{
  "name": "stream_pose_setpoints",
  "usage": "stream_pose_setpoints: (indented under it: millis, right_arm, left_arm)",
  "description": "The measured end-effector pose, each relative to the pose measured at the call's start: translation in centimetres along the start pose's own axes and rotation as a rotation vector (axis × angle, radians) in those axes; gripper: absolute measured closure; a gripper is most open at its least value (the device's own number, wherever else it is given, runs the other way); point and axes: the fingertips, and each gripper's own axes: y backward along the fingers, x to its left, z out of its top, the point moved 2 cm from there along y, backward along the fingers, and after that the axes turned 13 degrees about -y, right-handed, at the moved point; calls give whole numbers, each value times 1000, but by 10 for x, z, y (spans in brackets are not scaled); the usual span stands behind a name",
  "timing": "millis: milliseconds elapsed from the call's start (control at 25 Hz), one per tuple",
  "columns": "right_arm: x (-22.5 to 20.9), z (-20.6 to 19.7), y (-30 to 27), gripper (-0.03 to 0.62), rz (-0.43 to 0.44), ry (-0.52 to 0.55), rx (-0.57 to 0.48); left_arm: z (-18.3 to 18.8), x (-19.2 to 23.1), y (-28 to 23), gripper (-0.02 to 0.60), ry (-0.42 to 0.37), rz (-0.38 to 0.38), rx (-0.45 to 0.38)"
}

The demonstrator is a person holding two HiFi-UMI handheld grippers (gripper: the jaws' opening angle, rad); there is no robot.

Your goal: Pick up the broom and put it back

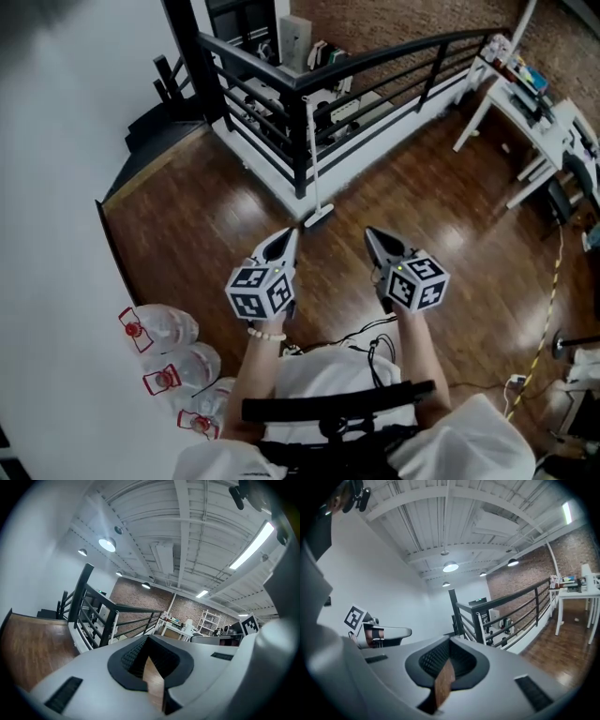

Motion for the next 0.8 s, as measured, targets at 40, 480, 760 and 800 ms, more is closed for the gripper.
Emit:
stream_pose_setpoints:
  millis: [40,480,760,800]
  right_arm:
    - [-5,1,5,583,-8,3,-10]
    - [-18,-13,44,585,-5,8,8]
    - [-19,-24,55,585,9,-22,20]
    - [-18,-26,56,583,11,-24,21]
  left_arm:
    - [0,-6,-1,584,3,2,-2]
    - [-12,-51,10,584,6,22,17]
    - [-28,-64,20,584,11,31,49]
    - [-29,-65,21,584,11,33,52]
